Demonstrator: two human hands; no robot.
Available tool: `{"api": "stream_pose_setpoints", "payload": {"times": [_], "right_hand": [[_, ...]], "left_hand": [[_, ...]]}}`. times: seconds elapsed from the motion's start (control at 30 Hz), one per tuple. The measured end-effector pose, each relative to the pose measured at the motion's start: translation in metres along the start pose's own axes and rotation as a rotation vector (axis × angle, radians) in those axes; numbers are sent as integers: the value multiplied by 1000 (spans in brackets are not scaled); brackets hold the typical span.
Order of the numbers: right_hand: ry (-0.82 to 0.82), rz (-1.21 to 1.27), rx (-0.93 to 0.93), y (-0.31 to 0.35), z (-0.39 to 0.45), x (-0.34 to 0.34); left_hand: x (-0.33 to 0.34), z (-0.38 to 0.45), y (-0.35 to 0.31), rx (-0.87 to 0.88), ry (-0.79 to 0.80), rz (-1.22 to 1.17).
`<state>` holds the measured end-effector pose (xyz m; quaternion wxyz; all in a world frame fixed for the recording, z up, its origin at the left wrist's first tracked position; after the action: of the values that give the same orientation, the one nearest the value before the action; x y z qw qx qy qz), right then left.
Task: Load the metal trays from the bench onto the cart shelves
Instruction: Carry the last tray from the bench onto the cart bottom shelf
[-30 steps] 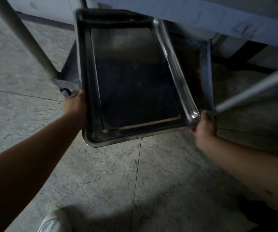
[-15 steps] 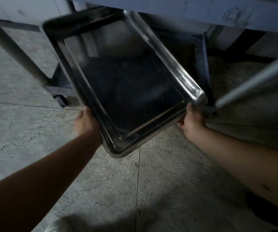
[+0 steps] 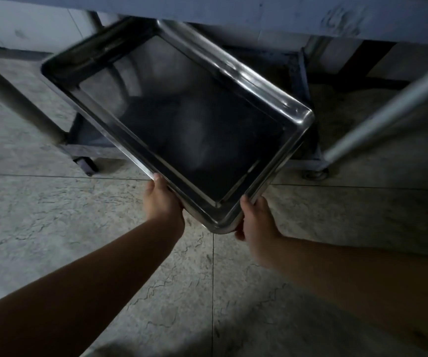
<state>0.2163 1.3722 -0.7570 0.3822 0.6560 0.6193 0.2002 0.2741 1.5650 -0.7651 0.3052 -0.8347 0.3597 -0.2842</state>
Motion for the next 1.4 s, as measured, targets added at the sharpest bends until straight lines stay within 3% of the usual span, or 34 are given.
{"api": "stream_pose_setpoints", "payload": {"times": [0.1,0.2,0.37,0.47,0.57,0.67,0.77,0.87,0.93,0.97,1.0,1.07,1.13,1.23,1.4], "right_hand": [[7,-29,54,8,10,-17],[-16,-37,1,23,32,-46],[-15,14,-12,46,71,-80],[-96,-19,-20,52,90,-98],[-196,-77,-24,61,106,-116],[-230,-111,-31,69,120,-128],[-246,-141,-41,74,130,-133],[-496,-422,-153,84,127,-143],[-732,-652,-380,96,111,-145],[-756,-799,-541,102,102,-136],[-696,-965,-715,105,93,-122],[-422,-1166,-954,99,90,-91],[-214,-1116,-940,91,98,-73],[-260,-988,-824,94,119,-73],[-284,-1056,-881,106,134,-78]], "left_hand": [[11,1,5,13,114,41],[19,6,5,86,269,232],[22,47,-35,207,126,283],[30,55,-61,607,34,659],[47,48,-73,1122,121,1128],[64,55,-76,1316,316,1457],[77,54,-84,1458,460,1465],[88,54,-86,1461,531,1480],[92,55,-83,1434,516,1492],[94,57,-79,1424,508,1497],[97,59,-74,1406,500,1503],[104,63,-65,1372,489,1500],[112,69,-59,1323,458,1500],[117,74,-53,1307,389,1508],[126,77,-50,1244,366,1531]]}}
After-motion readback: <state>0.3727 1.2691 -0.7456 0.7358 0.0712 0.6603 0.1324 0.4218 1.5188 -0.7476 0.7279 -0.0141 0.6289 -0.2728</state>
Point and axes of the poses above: each hand's wrist, its own z-axis towards the middle knuckle, its own x-axis out of the palm, y = z × x, the point moved 5 cm from there along z, towards the middle knuckle, and after that the axes turned 6 degrees about -z, right-handed, at the moved point
